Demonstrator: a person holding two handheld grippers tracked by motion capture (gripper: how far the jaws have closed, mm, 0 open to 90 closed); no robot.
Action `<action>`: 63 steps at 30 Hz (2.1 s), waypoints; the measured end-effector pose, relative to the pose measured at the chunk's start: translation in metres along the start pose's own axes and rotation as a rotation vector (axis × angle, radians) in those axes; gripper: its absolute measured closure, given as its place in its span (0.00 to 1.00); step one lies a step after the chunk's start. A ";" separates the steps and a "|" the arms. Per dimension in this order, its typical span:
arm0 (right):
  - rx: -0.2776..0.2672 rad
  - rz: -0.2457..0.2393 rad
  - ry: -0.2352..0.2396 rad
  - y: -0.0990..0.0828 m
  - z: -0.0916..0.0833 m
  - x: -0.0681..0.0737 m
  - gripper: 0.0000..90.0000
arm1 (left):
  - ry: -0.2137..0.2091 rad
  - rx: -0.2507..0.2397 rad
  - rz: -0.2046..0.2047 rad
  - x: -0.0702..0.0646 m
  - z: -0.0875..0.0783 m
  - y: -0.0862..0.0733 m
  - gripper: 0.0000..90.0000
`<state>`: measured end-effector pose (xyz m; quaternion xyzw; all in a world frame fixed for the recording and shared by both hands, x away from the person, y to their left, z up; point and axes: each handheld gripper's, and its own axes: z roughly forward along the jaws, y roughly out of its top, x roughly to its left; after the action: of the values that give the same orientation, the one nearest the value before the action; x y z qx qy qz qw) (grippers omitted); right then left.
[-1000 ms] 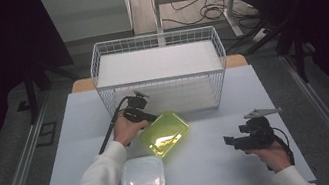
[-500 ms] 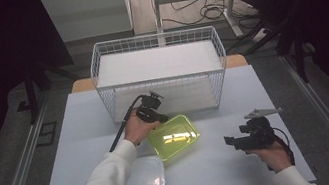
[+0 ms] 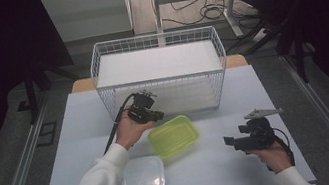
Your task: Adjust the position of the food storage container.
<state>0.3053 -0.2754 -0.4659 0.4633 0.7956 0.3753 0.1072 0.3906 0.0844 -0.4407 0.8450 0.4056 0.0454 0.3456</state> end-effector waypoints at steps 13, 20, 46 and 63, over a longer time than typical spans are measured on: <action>0.013 -0.152 0.118 0.010 0.002 0.034 0.36 | 0.068 -0.123 -0.166 0.011 -0.092 -0.089 0.73; 0.071 -0.234 0.200 0.017 0.013 0.054 0.48 | 0.103 -0.128 -0.249 0.020 -0.115 -0.133 0.42; 0.349 -0.570 0.232 0.042 0.104 0.139 0.99 | 0.045 -0.118 -0.341 0.040 -0.127 -0.158 0.30; 0.326 -0.497 0.193 0.056 0.137 0.146 0.99 | 0.049 -0.122 -0.365 0.046 -0.125 -0.162 0.31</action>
<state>0.3334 -0.0712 -0.4963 0.2280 0.9406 0.2476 0.0438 0.2708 0.2559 -0.4562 0.7335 0.5570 0.0267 0.3886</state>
